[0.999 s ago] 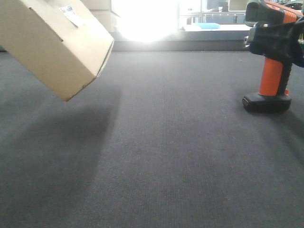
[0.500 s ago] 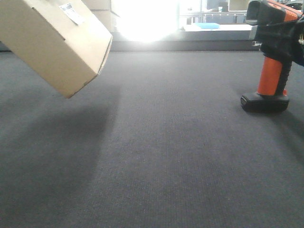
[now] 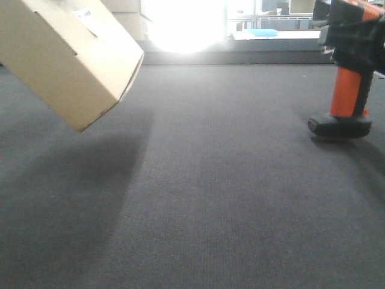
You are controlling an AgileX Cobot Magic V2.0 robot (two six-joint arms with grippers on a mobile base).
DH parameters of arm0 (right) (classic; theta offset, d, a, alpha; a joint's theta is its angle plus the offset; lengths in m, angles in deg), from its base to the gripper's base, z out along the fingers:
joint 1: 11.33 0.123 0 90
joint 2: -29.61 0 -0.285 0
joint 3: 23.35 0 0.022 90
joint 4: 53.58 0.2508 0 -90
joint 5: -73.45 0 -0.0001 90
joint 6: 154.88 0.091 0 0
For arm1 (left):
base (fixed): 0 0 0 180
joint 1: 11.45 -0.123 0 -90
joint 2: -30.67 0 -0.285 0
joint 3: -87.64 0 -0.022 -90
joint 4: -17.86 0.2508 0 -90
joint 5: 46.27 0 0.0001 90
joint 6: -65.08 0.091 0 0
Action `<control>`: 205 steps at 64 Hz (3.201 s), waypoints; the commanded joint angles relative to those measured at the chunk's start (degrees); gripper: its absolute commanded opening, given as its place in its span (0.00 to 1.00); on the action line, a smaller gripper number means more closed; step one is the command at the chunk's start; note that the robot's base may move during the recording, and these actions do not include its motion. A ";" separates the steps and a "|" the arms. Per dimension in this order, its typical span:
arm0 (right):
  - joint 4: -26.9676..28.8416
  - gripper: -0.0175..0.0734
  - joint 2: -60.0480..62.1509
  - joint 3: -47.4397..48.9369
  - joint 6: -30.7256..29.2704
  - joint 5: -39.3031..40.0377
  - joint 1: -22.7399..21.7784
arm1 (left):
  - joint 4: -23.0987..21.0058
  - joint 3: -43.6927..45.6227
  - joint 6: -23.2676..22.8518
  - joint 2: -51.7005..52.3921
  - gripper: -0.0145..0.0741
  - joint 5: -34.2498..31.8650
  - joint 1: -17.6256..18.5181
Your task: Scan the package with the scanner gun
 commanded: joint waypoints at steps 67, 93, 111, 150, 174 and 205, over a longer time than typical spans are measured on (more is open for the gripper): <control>2.59 0.02 13.27 15.69 -38.12 -28.30 -6.10 | 5.11 0.09 1.19 0.79 0.04 2.96 -0.13; 1.91 0.02 12.50 15.79 -39.23 -31.09 -6.76 | 5.11 0.09 1.19 0.79 0.04 2.00 -0.13; 1.37 0.02 11.75 15.79 -39.36 -31.07 -6.76 | 5.11 0.09 1.19 0.79 0.04 1.89 -0.13; 1.37 0.02 11.52 15.79 -39.36 -30.17 -2.01 | 4.32 0.09 1.19 0.79 0.04 1.65 1.36; 2.34 0.02 8.60 15.79 -39.36 -29.63 -1.16 | 4.32 0.09 1.19 0.79 0.04 0.12 4.00; 9.16 0.02 11.07 15.79 -39.36 -29.63 -1.16 | 4.43 0.09 1.19 0.79 0.04 0.12 3.98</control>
